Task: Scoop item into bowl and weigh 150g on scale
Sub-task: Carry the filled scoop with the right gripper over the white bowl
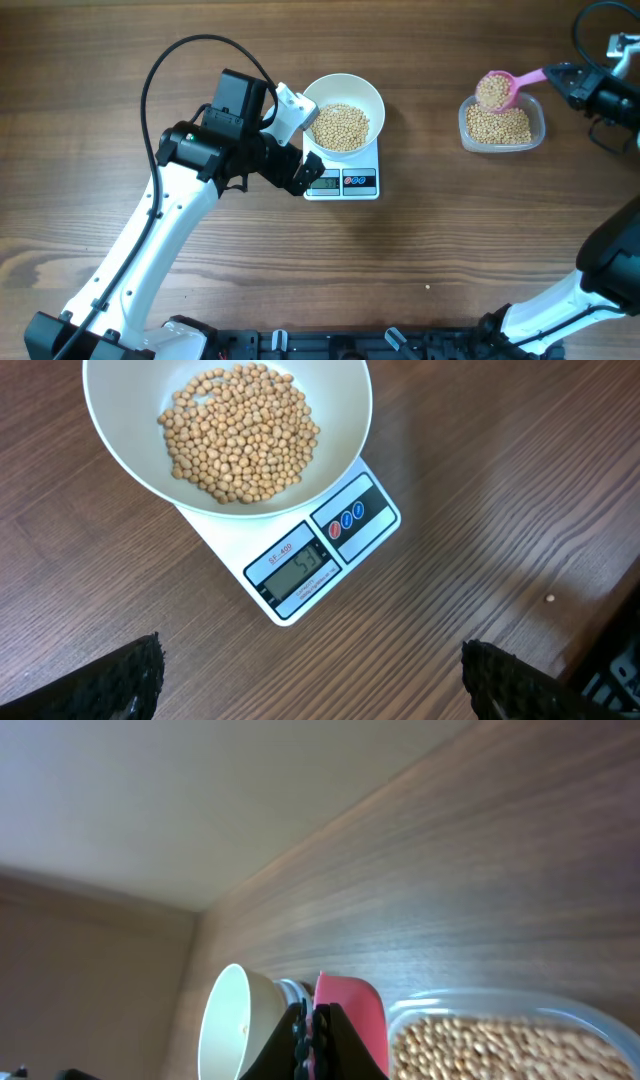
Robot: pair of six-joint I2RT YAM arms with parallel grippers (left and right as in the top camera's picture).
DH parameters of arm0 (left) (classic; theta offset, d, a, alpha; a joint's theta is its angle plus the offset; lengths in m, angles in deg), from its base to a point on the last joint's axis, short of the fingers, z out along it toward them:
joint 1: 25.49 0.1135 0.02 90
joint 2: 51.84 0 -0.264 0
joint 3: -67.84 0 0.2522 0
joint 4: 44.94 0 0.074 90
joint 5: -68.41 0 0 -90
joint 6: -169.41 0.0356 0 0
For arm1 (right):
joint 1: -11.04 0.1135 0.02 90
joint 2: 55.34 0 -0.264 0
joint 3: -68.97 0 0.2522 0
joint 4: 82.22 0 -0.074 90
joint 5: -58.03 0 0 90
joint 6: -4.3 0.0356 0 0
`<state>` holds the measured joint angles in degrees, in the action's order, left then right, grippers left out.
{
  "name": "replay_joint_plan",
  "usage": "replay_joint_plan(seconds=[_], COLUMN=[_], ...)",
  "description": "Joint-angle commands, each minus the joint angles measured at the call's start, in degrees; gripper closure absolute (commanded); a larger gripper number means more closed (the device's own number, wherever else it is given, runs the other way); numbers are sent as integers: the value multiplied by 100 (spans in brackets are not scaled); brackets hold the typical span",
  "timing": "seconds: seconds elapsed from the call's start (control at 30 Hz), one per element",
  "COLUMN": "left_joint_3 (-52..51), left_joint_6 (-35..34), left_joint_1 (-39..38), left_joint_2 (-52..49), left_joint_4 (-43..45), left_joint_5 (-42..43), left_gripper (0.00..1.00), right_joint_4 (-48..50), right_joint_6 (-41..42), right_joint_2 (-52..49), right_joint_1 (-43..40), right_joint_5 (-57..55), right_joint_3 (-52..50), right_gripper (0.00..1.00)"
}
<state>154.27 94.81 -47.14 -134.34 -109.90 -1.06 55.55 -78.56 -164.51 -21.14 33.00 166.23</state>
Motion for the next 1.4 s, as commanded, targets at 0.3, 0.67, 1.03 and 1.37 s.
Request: replay_joint_plan(seconds=[0.3, 0.67, 1.03, 1.37], left_joint_3=[63, 63, 63, 63], left_joint_6=[90, 90, 90, 90], left_joint_1=[-4, -4, -4, -4], left_joint_2=[22, 22, 22, 22], left_joint_4=[9, 7, 7, 7], left_joint_5=[87, 87, 87, 87], left_gripper=[0, 0, 0, 0], right_joint_4=[2549, 2105, 1768, 1263], right_joint_6=[2044, 1272, 61, -852], right_joint_2=[507, 507, 527, 927], right_joint_1=[2437, 3088, 3567, 3941], right_joint_5=[330, -466, -907, -1665], right_joint_3=[15, 15, 15, 15], right_gripper=[95, 96, 96, 96])
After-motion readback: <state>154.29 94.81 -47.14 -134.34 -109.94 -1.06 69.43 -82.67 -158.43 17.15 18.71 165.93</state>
